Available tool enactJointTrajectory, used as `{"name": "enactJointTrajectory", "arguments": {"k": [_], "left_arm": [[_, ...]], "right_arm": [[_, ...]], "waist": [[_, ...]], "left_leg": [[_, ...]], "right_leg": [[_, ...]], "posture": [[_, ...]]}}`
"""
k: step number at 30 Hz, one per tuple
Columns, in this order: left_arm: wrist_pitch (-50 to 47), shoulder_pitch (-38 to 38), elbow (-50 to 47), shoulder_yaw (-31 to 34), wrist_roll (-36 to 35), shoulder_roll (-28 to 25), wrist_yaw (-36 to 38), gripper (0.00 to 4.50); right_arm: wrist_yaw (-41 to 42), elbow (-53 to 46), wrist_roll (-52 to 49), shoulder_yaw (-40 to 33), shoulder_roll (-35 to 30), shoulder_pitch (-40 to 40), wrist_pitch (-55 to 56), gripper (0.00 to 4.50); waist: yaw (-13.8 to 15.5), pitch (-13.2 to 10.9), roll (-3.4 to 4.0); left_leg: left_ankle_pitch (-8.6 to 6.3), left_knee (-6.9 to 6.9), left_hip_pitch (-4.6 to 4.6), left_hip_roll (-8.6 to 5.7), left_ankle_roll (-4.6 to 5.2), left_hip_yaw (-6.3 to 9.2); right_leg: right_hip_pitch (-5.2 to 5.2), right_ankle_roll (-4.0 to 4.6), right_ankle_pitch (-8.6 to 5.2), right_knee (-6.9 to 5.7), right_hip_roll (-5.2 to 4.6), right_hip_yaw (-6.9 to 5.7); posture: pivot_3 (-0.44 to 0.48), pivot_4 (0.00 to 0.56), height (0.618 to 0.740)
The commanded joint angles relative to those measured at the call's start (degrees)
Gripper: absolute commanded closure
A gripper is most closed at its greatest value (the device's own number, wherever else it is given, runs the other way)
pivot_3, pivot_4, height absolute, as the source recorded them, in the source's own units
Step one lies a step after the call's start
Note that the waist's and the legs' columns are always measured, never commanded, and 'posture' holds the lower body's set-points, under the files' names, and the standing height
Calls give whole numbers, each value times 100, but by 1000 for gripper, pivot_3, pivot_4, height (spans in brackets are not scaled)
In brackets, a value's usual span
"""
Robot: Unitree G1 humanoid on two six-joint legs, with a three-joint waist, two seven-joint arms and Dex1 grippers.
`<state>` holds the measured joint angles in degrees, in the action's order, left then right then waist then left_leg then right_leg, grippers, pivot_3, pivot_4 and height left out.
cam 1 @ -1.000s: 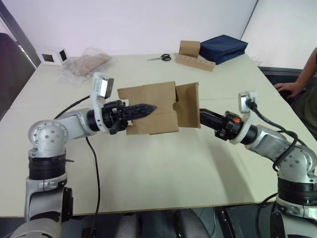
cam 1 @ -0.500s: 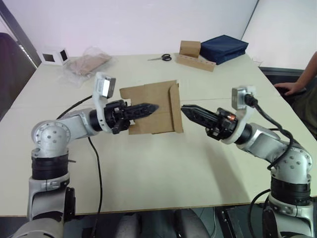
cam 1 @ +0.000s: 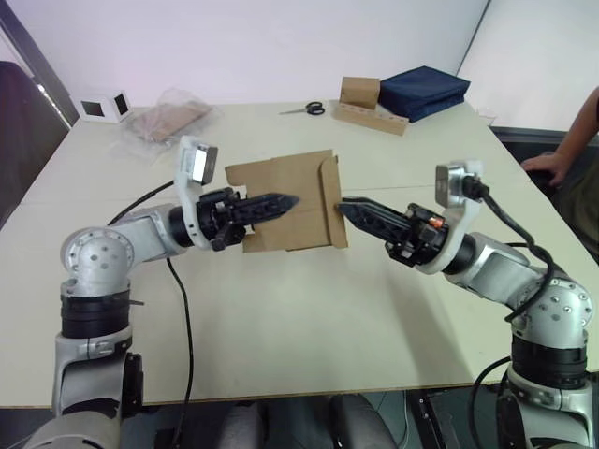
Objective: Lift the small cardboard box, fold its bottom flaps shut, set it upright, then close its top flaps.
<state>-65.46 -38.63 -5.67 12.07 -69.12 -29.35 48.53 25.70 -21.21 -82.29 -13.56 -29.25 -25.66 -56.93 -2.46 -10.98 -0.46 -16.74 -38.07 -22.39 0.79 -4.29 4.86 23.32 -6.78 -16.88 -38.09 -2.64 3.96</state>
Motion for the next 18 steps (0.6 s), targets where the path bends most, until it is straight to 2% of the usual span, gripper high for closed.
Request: {"name": "enactJointTrajectory", "arguments": {"k": [1, 7, 18], "left_arm": [[120, -138, -86, 50, -34, -40, 49, 4500], [107, -118, -151, 55, -85, -43, 62, 4500], [137, -104, -118, 21, -27, -66, 146, 4500]], "right_arm": [[0, -245, 197, 97, -74, -18, 165, 2766], [25, -112, 720, 141, -75, -56, 461, 2766], [137, 75, 901, 74, -119, -170, 609, 2766]], "waist": [[0, 0, 0], [1, 0, 0], [0, 0, 0]], "left_leg": [[0, 0, 0, 0, 0, 0], [0, 0, 0, 0, 0, 0], [0, 0, 0, 0, 0, 0]], "right_leg": [[0, 0, 0, 0, 0, 0], [0, 0, 0, 0, 0, 0], [0, 0, 0, 0, 0, 0]], "posture": [[0, 150, 740], [0, 150, 740], [0, 150, 740]]}}
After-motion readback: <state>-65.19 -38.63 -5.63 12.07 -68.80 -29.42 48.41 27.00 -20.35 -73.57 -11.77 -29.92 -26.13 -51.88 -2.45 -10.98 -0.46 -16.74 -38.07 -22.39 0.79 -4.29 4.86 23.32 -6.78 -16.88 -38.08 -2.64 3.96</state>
